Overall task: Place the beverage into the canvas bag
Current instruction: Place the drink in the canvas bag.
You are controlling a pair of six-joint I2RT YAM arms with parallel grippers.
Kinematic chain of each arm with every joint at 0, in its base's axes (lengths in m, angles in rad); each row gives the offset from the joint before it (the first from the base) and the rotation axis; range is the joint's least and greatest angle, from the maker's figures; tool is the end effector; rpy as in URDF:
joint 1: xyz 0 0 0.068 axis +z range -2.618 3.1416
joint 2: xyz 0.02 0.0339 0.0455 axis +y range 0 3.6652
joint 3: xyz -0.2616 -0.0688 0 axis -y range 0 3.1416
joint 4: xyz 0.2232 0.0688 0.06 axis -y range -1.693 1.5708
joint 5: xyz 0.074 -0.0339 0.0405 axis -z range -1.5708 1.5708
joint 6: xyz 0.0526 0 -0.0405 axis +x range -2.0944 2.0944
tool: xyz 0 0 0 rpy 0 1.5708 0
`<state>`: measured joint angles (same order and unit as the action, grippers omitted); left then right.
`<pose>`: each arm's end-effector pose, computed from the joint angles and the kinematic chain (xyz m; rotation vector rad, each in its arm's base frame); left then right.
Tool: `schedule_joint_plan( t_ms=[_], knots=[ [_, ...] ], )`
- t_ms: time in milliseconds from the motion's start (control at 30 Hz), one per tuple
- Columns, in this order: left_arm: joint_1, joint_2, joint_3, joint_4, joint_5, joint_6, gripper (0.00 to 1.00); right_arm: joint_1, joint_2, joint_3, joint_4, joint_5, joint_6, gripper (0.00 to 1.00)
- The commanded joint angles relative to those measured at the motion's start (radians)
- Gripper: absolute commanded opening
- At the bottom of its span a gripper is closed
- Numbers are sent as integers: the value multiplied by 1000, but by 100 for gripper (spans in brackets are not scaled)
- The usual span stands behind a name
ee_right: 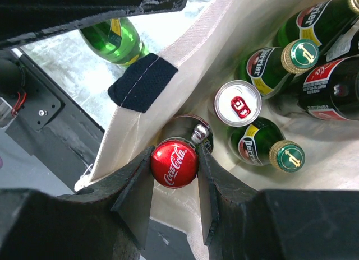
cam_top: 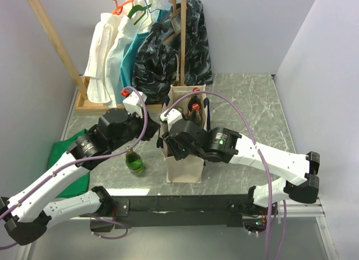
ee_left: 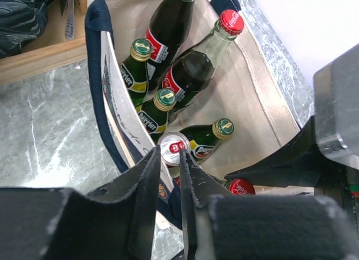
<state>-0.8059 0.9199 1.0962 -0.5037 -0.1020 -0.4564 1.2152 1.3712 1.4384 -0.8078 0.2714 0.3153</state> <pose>0.1357 -0.1336 0.3792 0.2713 1.9510 -0.7511 0.1103 0.2565 0.3606 -0.8840 2.1515 0.4802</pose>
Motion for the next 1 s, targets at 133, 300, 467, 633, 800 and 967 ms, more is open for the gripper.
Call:
schedule_joint_plan(
  t_ms=[133, 300, 467, 633, 800, 967],
  knots=[
    [4, -7, 28, 47, -36, 15, 37, 1, -18, 19, 119, -40, 24, 0],
    [4, -3, 28, 54, -44, 24, 43, 0, -4, 14, 108, -57, 28, 0],
    [4, 2, 27, 56, -48, 27, 47, -5, 8, 11, 98, -74, 33, 0],
    [4, -1, 22, 56, -57, 32, 49, -3, 19, 11, 87, -80, 36, 0],
    [4, -10, 14, 57, -73, 32, 51, -8, 26, 7, 81, -83, 42, 0],
    [4, -16, 8, 54, -85, 30, 53, -9, 34, 8, 75, -81, 47, 0]
  ],
)
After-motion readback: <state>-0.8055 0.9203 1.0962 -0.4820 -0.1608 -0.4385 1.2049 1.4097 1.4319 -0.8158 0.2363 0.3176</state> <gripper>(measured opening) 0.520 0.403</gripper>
